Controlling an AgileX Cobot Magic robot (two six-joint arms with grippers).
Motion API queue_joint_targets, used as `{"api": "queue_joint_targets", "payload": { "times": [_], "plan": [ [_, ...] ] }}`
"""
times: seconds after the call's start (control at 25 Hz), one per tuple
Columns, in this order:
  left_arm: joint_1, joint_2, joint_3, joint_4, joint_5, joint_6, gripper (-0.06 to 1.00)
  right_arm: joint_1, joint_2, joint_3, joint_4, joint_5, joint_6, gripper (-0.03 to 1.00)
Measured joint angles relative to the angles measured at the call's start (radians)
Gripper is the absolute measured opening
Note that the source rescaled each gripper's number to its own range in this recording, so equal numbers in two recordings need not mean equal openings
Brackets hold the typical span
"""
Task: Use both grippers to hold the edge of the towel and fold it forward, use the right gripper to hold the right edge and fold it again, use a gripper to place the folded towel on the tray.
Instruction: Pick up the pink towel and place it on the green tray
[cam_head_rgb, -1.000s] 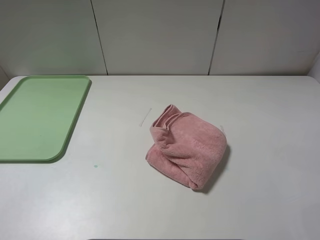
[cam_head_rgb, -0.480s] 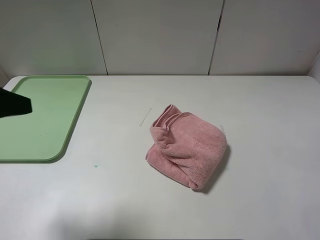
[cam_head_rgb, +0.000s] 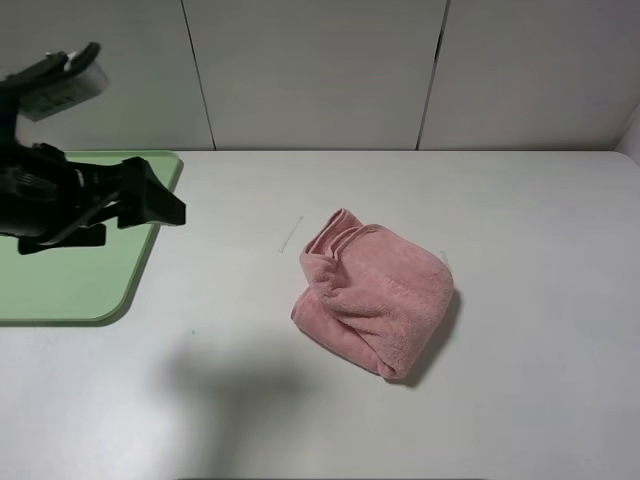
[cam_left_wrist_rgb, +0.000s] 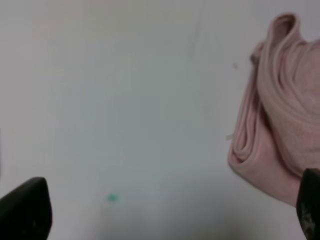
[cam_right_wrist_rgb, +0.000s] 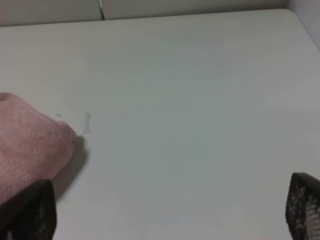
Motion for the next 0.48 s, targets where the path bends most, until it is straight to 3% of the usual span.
{"api": "queue_joint_targets", "payload": {
  "times": [0.48],
  "plan": [
    [-0.187,0.268,-0.186,-0.029,-0.028,0.002,0.99,0.000,0.000,0.000,0.000,0.000,0.000,1.00]
  ]
}}
